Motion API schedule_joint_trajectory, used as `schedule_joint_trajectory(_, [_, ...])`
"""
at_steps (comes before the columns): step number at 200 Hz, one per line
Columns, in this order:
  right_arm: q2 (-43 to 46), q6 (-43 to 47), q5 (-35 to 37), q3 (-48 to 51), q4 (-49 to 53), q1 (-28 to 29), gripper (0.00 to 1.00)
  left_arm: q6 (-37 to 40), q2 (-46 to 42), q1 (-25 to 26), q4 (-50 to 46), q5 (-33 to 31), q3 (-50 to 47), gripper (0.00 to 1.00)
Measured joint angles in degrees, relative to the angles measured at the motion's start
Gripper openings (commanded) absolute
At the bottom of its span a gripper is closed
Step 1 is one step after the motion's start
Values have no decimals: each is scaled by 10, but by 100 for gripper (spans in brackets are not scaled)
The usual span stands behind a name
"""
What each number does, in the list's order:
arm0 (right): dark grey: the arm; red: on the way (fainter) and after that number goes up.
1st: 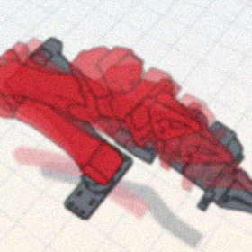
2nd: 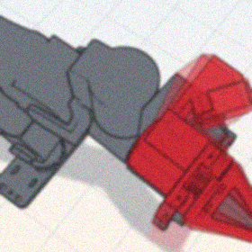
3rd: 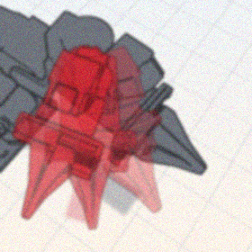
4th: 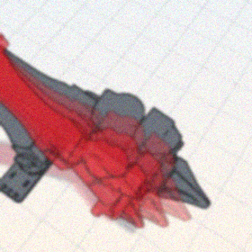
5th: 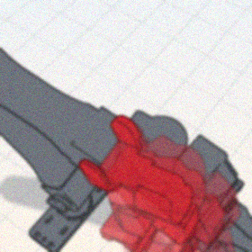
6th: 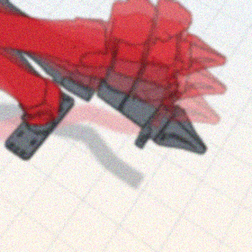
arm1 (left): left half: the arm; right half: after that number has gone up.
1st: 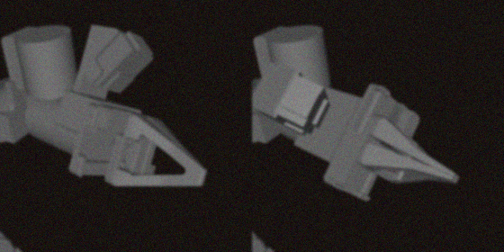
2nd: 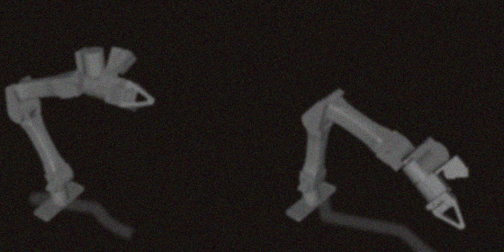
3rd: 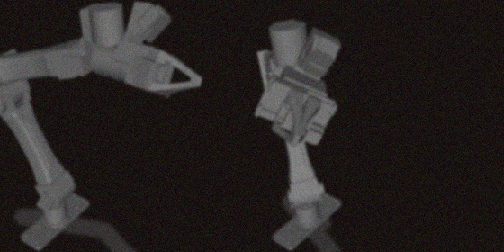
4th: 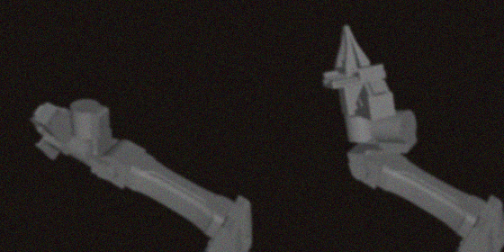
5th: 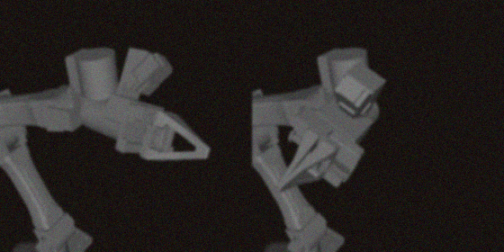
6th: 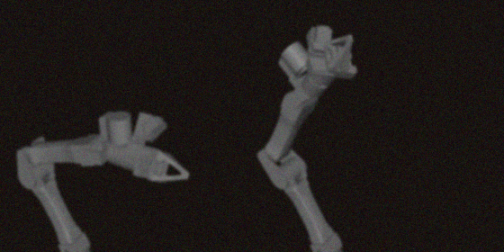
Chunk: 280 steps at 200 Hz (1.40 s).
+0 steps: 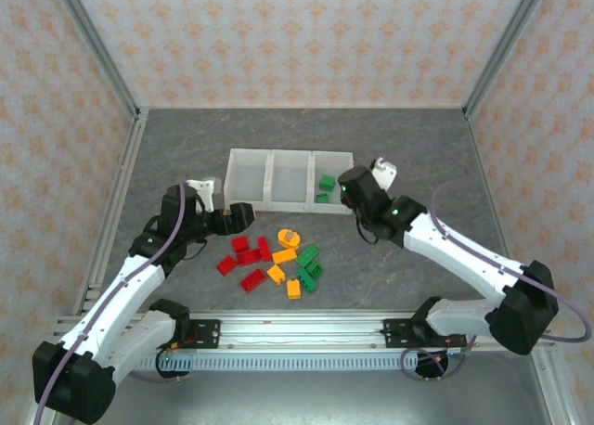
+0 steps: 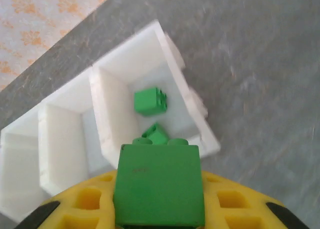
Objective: Sort the legos into containers by color
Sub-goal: Place the lego in the container.
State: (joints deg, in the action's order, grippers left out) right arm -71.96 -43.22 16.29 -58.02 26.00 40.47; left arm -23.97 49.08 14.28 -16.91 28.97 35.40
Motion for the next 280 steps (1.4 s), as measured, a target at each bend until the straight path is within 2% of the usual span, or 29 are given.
schedule_joint_trajectory(27, [-83,127,-66,-67,-21,-55,2,0,0,0,0,-9,0,99])
schedule_joint_trajectory(58, [-180,227,-124,-143,-19,-68,7,0,0,0,0,-12,0,99])
schedule_joint_trajectory(109, [-267,299,-183,-181,-19,-91,14,0,0,4,0,-13,0,99])
schedule_joint_trajectory(123, [-284,309,-187,-186,-19,-92,19,0,0,4,0,-14,0,99])
schedule_joint_trajectory(134, [-293,315,-189,-187,-19,-92,29,0,0,4,0,-14,0,99])
schedule_joint_trajectory(166, [-296,326,-189,-187,-21,-93,50,0,0,21,-1,-25,0,99])
schedule_joint_trajectory(192, [-296,327,-189,-187,-20,-93,63,0,-1,46,-3,-36,0,99])
schedule_joint_trajectory(236, [-267,326,-196,-181,-9,-93,72,0,-18,68,-9,-46,0,99])
schedule_joint_trajectory(280, [-141,307,-250,-102,-3,-93,78,0,-18,85,-19,-59,0,99])
